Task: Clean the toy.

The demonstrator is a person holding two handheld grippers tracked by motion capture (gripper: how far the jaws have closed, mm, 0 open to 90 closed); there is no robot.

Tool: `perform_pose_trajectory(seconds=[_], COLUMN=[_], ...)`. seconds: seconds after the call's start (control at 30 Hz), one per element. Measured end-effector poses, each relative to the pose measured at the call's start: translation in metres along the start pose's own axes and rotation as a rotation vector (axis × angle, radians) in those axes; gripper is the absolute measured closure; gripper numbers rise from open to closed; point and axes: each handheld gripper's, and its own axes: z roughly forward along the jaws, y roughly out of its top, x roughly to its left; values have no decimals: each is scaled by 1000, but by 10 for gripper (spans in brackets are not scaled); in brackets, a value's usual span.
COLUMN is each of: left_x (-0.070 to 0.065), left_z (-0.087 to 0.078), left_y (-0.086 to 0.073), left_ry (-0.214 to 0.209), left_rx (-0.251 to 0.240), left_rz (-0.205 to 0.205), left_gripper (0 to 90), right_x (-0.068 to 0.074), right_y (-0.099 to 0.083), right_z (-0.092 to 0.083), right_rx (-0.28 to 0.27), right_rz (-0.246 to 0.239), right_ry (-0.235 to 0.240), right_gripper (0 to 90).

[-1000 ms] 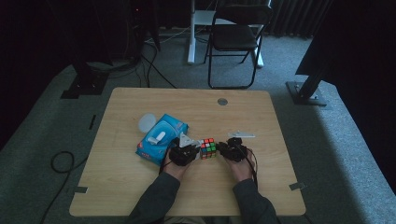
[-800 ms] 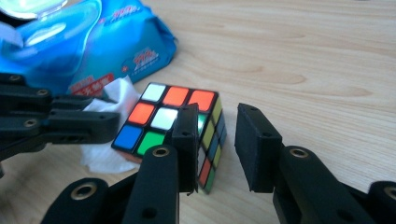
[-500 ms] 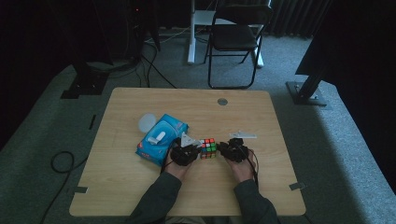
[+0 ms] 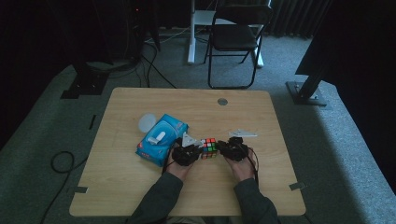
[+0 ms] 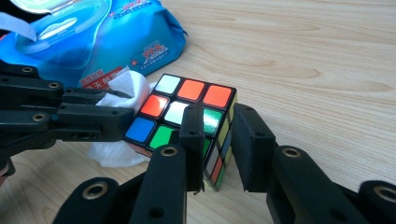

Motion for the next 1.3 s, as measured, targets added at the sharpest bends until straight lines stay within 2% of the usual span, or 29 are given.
perform_pose_trajectory(seconds=[0.07, 0.2, 0.23, 0.3, 0.4, 0.47, 0.57, 0.6, 0.73, 0.93, 1.03, 1.3], left_x=[-2, -5, -5, -6, -8, -10, -10, -9, -8, -7, -7, -8], left_z=[1, 2, 4, 7, 10, 10, 10, 10, 12, 17, 19, 17], left_y=[2, 5, 5, 5, 6, 8, 6, 5, 2, -1, -2, 7], left_ry=[-3, -8, -9, -11, -21, -22, -10, -7, 2, 2, -2, -22], left_rx=[-4, -8, -5, 3, 1, -2, 2, 2, 13, 34, 46, 18], left_rz=[4, 11, 13, 12, 5, 14, 16, 9, 6, -4, -21, -27], left_gripper=[822, 820, 820, 819, 819, 816, 817, 817, 817, 818, 819, 820], right_x=[-2, -7, -8, -11, -15, -15, -9, -7, -5, -4, -6, -10], right_y=[-1, -1, -2, -7, -9, -6, 0, 2, 1, 2, 2, 1], right_z=[-2, -5, -4, 2, -1, -7, -16, -17, -8, -6, -7, -8], right_rx=[-4, 8, 43, 99, 80, 36, -36, -39, 11, 14, 13, 2], right_rz=[1, -1, -14, -21, 6, 5, -17, -24, -38, -47, -40, -11], right_ry=[-6, -53, -76, -91, -90, -102, -101, -98, -90, -76, -64, -38], right_gripper=[765, 767, 765, 750, 737, 729, 684, 683, 694, 738, 749, 817])
